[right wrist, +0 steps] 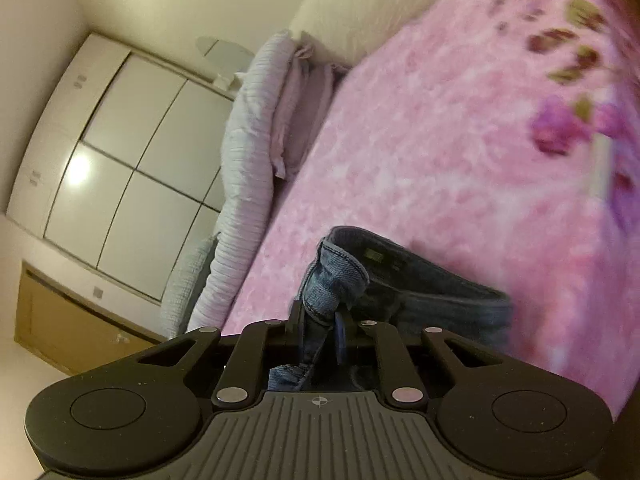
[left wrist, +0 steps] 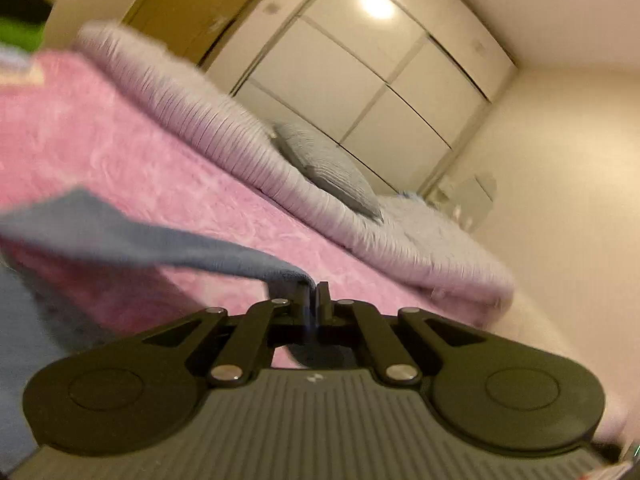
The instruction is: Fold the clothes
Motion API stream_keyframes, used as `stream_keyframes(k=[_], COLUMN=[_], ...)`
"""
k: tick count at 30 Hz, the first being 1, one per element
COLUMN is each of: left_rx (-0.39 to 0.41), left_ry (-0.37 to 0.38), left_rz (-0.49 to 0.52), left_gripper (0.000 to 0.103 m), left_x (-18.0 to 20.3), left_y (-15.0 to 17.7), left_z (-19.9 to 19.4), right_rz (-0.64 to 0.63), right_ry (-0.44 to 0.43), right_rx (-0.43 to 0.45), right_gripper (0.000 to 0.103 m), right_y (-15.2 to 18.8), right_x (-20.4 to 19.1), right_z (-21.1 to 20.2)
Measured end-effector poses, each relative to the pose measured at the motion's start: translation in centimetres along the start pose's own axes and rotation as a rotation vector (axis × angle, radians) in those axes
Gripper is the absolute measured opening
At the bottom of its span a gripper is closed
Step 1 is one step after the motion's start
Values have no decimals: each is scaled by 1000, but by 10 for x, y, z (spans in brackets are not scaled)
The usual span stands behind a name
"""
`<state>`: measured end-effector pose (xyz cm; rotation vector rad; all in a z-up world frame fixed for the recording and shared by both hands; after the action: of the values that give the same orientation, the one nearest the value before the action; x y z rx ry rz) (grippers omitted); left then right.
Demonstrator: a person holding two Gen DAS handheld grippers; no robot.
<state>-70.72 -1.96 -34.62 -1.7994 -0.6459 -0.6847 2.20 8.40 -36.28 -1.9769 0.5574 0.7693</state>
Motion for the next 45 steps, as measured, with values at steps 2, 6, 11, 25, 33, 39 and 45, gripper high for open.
stream_keyframes(k=[2, 6, 11, 25, 33, 39, 45], left_rx=[-75, -140, -64, -130, -89, -2, 64], left_ry=[-86, -198, -140, -252, -259, -320, -352], left_rz=[23, -36, 25, 106, 101, -139, -468], left_gripper=[0, 0, 0, 4, 6, 17, 18], left_x=[-24, -62, -35, -49, -50, -92, -154], left_y=[31, 72, 62, 92, 66, 18, -30], left_z=[-7, -5, -25, -24, -69, -78, -55], right_rz=[0, 8, -85, -228, -488, -373, -364], right_ry=[55, 104, 77, 250, 511, 141, 45], right_rx=[-50, -97, -34, -105, 74, -54, -176], right_gripper=[14, 14, 14, 29, 59, 59, 59], right_y=[14, 34, 19, 51, 62, 106, 139], right_x=[17, 41, 13, 23, -36, -81, -108], right_z=[-4, -4, -21, -5, -43, 2, 57])
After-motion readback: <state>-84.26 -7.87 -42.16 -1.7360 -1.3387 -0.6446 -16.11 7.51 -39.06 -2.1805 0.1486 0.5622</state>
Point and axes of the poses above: each gripper's, at about its wrist camera, not at the fingertips, and z roughly the way its jaws point, x to its right, y to its underside, the point moved 4 cm from there along z, roughly the way its jaws point, and after that the axes turned 15 degrees about -z, right-handed, at the moved point
